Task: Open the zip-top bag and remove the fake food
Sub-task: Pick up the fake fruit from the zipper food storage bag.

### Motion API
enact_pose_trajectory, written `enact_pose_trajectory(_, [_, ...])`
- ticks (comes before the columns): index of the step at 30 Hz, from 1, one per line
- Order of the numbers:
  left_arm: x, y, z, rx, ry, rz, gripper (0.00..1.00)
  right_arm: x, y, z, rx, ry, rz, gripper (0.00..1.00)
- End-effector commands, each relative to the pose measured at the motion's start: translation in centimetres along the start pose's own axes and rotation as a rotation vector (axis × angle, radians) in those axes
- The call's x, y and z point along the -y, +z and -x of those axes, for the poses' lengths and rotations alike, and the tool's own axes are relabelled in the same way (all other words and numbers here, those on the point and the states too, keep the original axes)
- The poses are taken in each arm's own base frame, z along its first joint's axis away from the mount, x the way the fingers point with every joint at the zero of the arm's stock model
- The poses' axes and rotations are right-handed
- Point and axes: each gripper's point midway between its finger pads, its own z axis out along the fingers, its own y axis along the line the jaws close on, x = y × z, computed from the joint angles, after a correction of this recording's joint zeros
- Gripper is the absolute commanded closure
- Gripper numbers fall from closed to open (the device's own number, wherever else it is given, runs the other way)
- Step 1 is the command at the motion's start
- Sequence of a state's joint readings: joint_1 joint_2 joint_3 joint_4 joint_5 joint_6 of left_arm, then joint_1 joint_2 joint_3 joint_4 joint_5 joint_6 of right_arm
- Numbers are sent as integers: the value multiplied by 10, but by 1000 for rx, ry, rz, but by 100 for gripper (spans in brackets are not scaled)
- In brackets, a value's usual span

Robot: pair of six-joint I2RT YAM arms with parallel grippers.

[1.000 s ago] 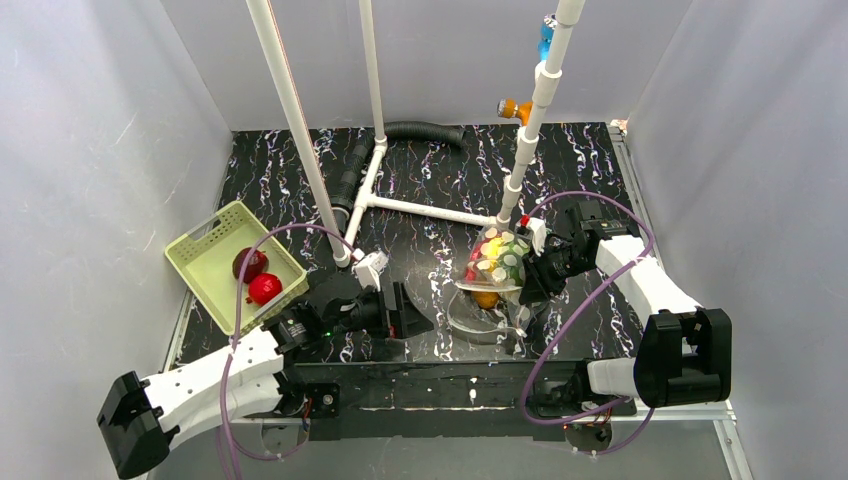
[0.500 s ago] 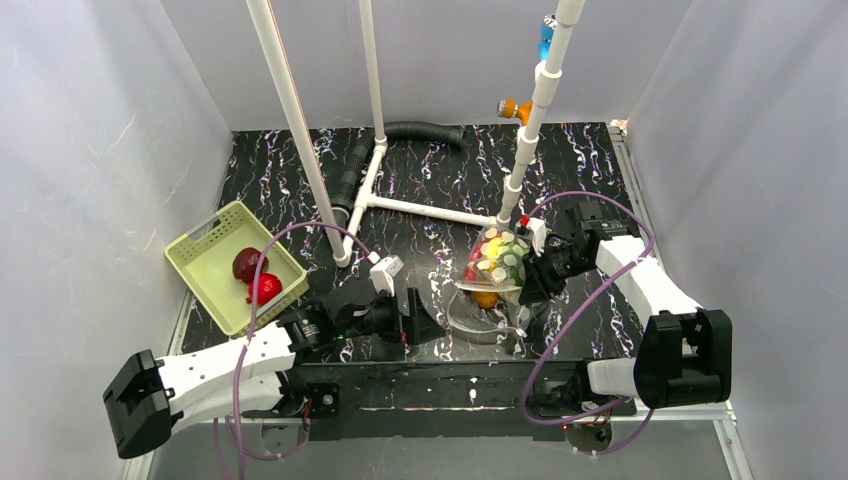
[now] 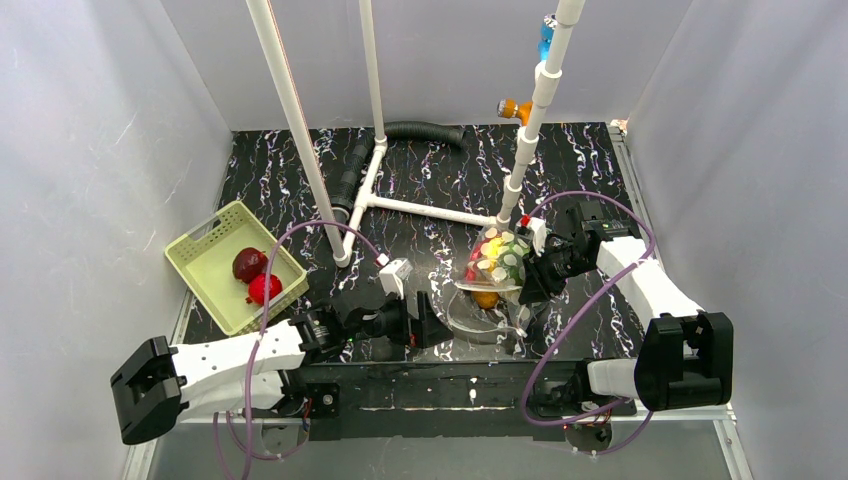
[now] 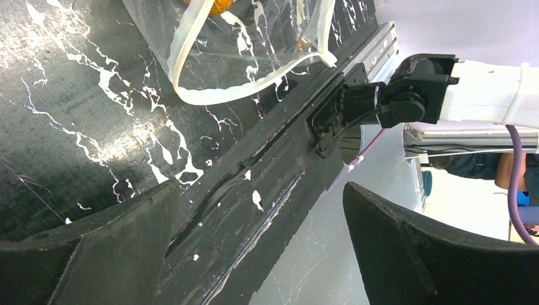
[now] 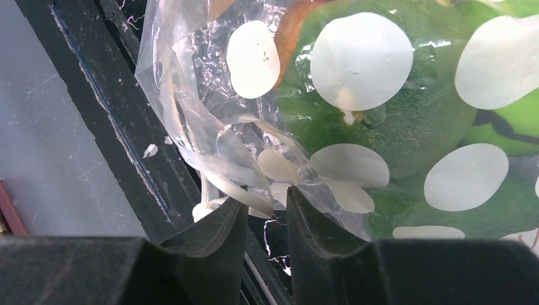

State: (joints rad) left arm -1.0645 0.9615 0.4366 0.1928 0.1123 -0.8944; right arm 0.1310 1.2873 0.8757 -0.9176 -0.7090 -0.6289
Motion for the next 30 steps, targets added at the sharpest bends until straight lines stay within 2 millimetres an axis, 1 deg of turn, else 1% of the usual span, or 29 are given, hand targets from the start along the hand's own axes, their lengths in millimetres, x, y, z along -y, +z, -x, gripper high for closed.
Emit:
enact_pose_trajectory(1, [10,3,13,54,34,-20,1,-4,-9,16,47,-46,-1,64])
enact_pose_trajectory(21, [11,9,12,72,87,-26,0,-5,-9,16,45,-45,4,64])
enact_pose_trajectory(30, [15,20,15,87,196,-31,0,-5,-9,16,49,-50,3,64])
